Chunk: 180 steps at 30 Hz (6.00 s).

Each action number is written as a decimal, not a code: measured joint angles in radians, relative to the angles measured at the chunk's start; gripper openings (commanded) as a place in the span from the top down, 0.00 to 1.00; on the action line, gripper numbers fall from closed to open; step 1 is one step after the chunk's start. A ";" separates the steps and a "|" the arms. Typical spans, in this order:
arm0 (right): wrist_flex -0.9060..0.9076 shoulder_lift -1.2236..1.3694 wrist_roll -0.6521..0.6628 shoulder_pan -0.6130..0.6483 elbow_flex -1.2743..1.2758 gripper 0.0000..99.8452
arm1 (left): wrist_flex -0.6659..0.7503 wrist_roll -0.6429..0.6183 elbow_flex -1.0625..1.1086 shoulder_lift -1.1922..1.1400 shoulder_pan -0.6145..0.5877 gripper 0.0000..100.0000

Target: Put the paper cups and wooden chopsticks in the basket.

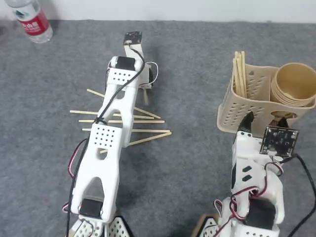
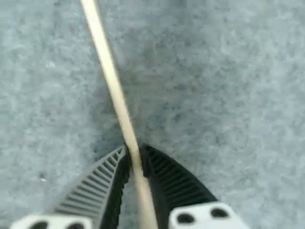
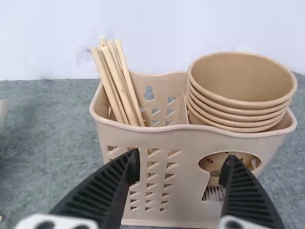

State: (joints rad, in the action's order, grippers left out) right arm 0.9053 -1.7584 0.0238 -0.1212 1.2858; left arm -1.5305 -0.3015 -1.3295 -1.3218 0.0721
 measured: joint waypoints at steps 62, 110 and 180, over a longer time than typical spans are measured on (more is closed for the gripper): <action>0.193 0.005 0.127 -0.132 0.163 0.94 | -0.137 0.150 0.601 1.837 0.595 0.99; -0.015 0.006 0.127 -0.137 0.344 0.94 | 1.765 0.052 1.553 1.140 0.652 0.99; -0.032 0.006 0.127 -0.137 0.344 0.94 | 0.947 0.434 1.602 1.660 0.480 0.87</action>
State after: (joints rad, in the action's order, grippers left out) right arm 0.8730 -1.7522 0.1511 -0.2578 1.6295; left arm -0.5838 0.1327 0.2723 0.3383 0.5524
